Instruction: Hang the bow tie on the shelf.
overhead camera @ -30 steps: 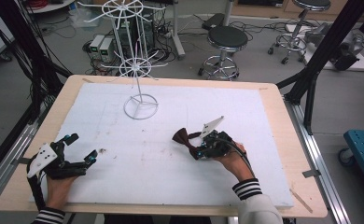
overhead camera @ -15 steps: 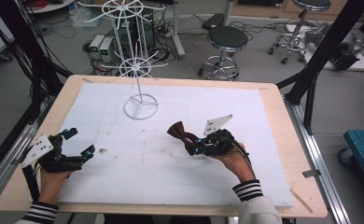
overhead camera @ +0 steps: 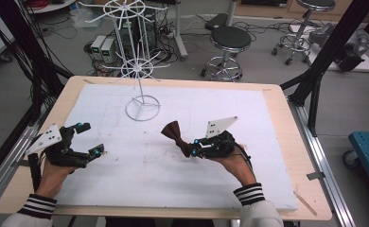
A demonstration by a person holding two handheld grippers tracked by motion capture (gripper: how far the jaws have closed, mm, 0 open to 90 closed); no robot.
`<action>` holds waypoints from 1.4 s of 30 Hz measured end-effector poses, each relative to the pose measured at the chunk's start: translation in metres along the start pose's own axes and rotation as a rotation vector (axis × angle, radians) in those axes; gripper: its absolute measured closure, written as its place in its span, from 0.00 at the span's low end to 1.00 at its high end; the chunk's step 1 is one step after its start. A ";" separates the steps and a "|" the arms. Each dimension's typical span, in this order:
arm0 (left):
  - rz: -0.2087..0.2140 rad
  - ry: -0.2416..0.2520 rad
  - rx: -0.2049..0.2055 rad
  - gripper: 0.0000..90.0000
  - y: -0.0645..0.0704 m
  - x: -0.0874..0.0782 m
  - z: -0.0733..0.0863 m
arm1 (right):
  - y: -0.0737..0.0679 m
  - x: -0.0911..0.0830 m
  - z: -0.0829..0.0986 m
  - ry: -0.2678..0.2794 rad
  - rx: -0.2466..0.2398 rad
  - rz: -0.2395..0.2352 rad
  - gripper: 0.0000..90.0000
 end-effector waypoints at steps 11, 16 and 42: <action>0.116 -0.076 0.034 0.03 0.020 0.023 -0.023 | -0.006 0.002 -0.014 0.097 -0.055 -0.046 0.91; 0.157 -0.093 0.031 0.03 0.026 0.034 -0.030 | -0.010 0.005 -0.021 0.122 -0.091 -0.077 0.91; 0.383 -0.247 0.100 0.17 0.082 0.101 -0.044 | -0.017 0.012 -0.040 0.176 -0.162 -0.134 0.90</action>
Point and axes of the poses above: each handheld gripper's, and its own axes: x roughly forward along the jaws, z roughly out of its underside, y roughly to its right, the point moved 4 cm from there along x, roughly forward along the jaws, and after that the axes turned 12 degrees about -x, right-handed, at the moved point
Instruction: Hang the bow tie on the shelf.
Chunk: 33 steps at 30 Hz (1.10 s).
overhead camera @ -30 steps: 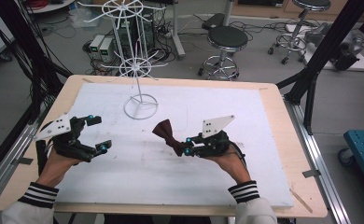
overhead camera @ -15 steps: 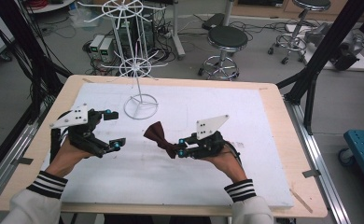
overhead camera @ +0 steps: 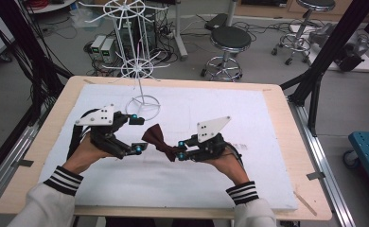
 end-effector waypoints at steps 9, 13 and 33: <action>0.042 -0.034 -0.027 0.25 0.002 0.013 0.002 | -0.002 -0.001 -0.001 0.003 -0.005 -0.009 0.90; 0.062 -0.051 -0.033 0.30 0.002 0.015 0.002 | -0.001 -0.001 -0.001 0.006 -0.009 -0.002 0.90; 0.050 -0.108 0.018 0.84 0.010 0.017 0.005 | 0.000 0.004 -0.001 -0.001 -0.009 0.000 0.89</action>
Point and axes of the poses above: each handheld gripper's, and its own axes: x roughly forward along the jaws, z roughly out of its underside, y roughly to its right, the point moved 4 cm from there along x, roughly forward along the jaws, and after that the axes turned 12 degrees about -x, right-handed, at the moved point
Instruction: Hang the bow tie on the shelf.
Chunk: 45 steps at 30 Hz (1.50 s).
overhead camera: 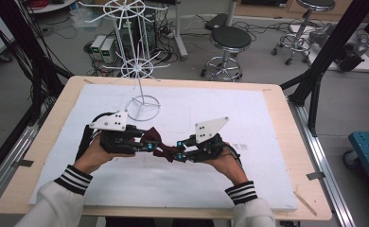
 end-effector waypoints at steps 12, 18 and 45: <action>-0.026 0.016 0.005 0.86 0.000 -0.004 -0.002 | -0.001 0.007 0.002 -0.035 0.016 0.185 0.02; -0.044 0.029 0.002 0.86 -0.001 -0.009 -0.003 | -0.002 0.008 0.001 -0.007 0.050 0.152 0.01; -0.217 0.128 -0.005 0.86 -0.024 -0.072 -0.036 | -0.010 -0.058 0.010 0.070 0.220 0.523 0.01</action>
Point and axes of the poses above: each handheld gripper's, and its own axes: x roughly forward along the jaws, z roughly out of its underside, y roughly to its right, the point moved 4 cm from there along x, roughly forward along the jaws, and after that the axes turned 12 degrees about -x, right-handed, at the moved point
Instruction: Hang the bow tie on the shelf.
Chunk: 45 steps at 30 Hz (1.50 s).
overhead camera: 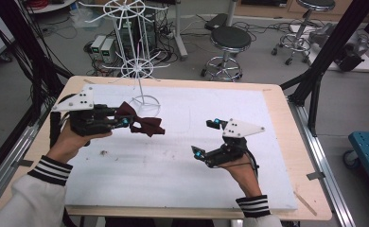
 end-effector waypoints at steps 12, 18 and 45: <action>-0.069 -0.014 -0.005 0.86 -0.021 -0.006 -0.021 | -0.001 -0.034 0.034 0.013 0.045 0.149 0.01; -0.097 -0.020 0.003 0.86 -0.029 -0.005 -0.028 | -0.001 -0.046 0.045 0.021 0.052 0.207 0.01; -0.197 -0.058 0.003 0.86 -0.065 0.011 -0.050 | -0.003 -0.062 0.085 0.023 0.074 0.343 0.01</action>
Point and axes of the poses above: each handheld gripper's, and its own axes: x roughly forward along the jaws, z roughly out of its underside, y roughly to its right, the point moved 4 cm from there along x, roughly forward along the jaws, and after that the axes turned 12 degrees about -x, right-handed, at the moved point
